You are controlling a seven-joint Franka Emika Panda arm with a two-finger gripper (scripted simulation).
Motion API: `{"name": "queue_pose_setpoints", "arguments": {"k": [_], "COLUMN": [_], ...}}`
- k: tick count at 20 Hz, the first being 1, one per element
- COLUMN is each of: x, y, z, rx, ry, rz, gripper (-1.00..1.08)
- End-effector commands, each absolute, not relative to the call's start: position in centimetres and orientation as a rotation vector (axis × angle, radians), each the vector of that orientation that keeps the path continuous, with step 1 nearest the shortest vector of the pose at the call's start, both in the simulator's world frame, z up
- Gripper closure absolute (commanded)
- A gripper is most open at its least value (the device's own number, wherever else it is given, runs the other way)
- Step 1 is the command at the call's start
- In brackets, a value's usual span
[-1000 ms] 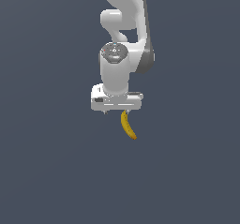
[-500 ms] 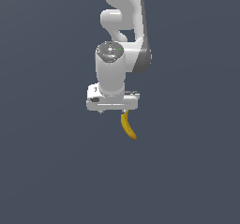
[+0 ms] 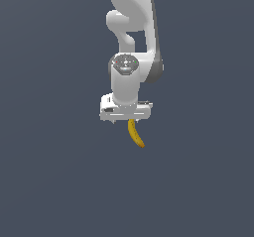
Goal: Pick up the object and move it to a goal position.
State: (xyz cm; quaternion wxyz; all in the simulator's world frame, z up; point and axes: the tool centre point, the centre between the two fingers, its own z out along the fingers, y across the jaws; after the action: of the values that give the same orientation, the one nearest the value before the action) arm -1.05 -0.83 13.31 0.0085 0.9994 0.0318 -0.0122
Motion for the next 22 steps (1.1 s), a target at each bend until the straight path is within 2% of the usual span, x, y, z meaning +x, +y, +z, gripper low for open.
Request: {"name": "queue_pose_setpoints", "arguments": {"k": [1, 10, 22], "x": [-1.4, -3.0, -3.4], "y": [0.3, 3.5, 4.0], "z": [11.9, 7.7, 6.1], "rx": [3.125, 3.135, 3.137], "ry": [0.115, 0.158, 0.166], "rz": [-0.031, -0.005, -0.003], "gripper": [-0.92, -0.92, -0.92]}}
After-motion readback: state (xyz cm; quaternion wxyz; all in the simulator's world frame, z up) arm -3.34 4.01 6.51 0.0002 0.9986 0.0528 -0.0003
